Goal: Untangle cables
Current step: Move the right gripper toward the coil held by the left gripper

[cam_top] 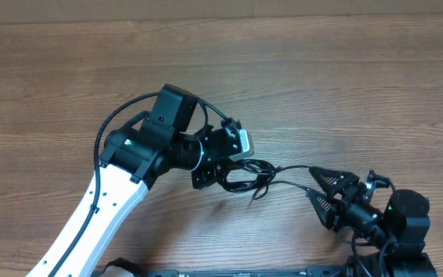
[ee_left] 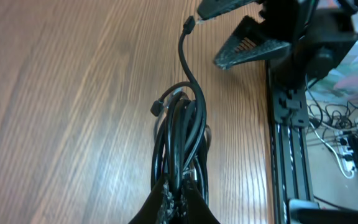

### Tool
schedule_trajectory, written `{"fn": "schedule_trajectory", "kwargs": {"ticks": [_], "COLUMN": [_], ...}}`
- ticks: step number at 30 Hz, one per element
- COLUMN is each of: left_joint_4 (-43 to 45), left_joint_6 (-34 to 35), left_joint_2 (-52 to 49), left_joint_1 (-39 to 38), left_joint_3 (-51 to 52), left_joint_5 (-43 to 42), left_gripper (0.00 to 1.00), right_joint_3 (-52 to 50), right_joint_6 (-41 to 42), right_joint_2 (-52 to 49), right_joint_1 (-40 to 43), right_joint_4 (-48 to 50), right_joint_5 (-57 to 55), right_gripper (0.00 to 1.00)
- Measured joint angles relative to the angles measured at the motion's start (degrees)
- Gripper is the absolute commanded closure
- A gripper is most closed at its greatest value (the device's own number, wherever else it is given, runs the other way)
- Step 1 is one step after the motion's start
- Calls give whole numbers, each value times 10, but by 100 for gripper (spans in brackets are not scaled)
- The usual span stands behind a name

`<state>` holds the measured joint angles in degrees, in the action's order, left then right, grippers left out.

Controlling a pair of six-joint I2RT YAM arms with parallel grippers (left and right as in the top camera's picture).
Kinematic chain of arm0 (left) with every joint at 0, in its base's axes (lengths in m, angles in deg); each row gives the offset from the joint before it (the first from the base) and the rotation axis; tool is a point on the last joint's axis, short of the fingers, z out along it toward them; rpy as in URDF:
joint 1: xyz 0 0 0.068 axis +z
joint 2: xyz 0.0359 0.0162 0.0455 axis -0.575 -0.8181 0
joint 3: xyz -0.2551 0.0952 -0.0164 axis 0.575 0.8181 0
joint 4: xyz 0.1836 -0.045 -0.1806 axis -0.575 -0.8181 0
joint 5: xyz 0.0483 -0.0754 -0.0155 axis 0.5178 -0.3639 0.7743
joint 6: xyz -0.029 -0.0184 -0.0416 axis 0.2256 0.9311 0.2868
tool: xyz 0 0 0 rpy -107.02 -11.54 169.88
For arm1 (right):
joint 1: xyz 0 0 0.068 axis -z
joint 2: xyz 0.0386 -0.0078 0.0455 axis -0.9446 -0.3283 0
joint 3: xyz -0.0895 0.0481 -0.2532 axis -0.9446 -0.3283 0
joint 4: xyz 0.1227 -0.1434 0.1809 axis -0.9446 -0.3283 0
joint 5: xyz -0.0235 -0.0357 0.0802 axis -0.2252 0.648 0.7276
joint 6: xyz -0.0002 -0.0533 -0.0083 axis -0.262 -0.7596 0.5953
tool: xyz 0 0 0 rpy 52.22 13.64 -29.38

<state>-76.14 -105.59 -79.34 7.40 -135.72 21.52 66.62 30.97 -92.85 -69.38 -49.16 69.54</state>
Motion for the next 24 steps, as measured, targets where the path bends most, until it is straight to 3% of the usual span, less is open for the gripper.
{"fn": "schedule_trajectory", "kwargs": {"ticks": [13,24], "left_joint_4": [37,38], "left_joint_6": [0,24], "left_joint_2": [0,0], "left_joint_1": [0,0], "left_joint_3": [0,0], "left_joint_5": [-71,-95], "left_gripper": [96,96], "right_joint_3": [0,0], "right_joint_6": [7,32], "right_joint_2": [-117,-272], "right_joint_1": [-11,-136], "right_joint_4": [122,298], "right_joint_5": [-12,-12], "right_gripper": [38,52]}}
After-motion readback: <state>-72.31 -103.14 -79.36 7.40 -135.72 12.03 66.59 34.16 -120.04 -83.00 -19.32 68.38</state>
